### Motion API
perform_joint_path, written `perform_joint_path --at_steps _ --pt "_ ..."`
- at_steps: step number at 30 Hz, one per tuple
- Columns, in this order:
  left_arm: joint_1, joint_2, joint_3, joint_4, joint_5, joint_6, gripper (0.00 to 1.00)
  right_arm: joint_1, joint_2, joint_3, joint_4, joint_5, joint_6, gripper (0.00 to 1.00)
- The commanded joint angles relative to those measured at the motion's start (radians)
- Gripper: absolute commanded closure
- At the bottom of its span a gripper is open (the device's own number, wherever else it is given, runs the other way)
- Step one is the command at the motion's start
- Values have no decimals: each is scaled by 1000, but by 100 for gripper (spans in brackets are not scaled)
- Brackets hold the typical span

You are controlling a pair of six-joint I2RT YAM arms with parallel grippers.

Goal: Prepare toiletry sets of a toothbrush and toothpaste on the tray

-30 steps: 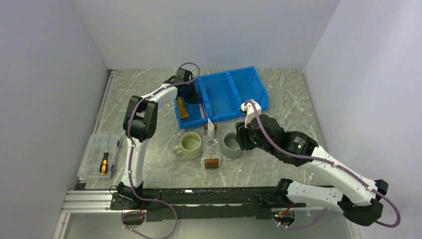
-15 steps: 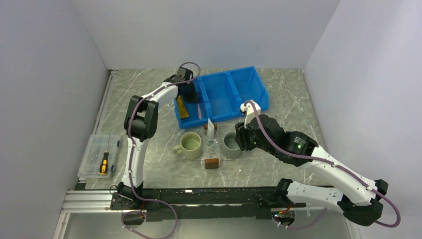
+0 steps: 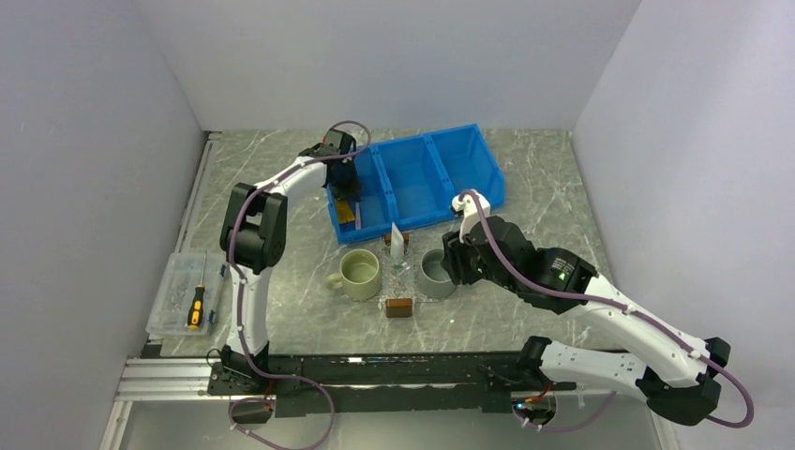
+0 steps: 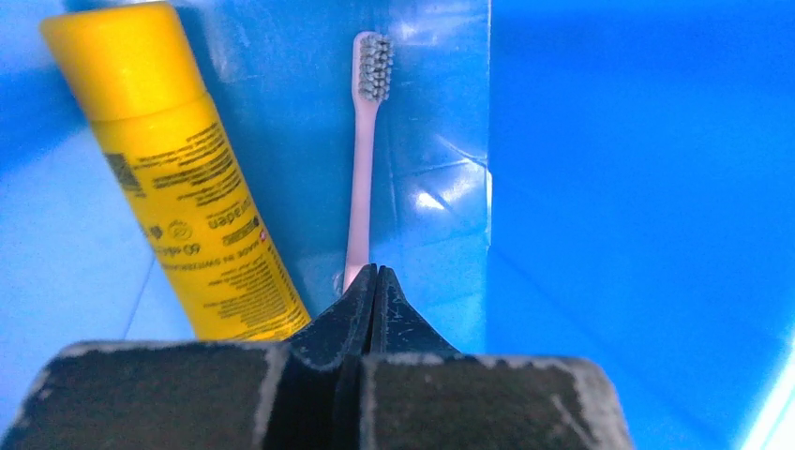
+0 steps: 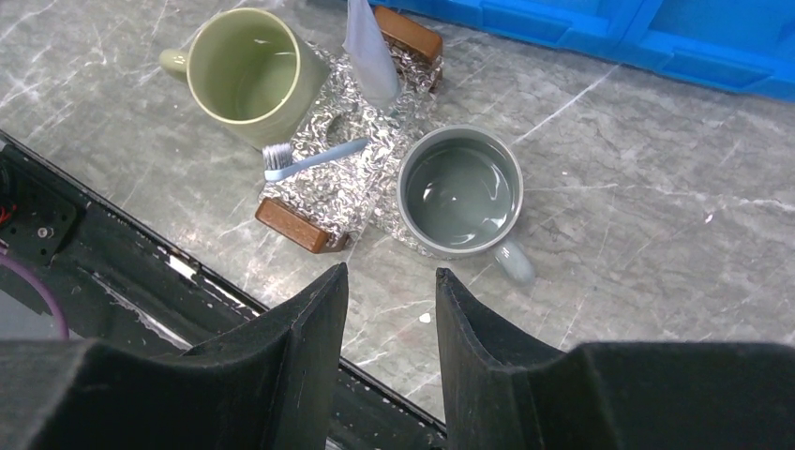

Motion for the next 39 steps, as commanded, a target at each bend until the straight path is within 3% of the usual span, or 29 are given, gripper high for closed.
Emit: perform_joint_path --at_steps 1,9,13,24,39 --pt "8 -110 -12 0 -39 30 100 3 -17 -3 41 -8 19 59" --pt "6 -113 40 -67 -71 72 73 3 -21 -16 50 -12 20 58" --pt "5 -83 74 -89 -71 88 64 4 -25 -19 52 -14 20 58" --pt "-30 28 203 -158 -134 113 62 3 -33 -33 54 -11 22 58" --pt "-46 115 244 -200 -144 137 64 3 -34 -43 64 -12 15 58"
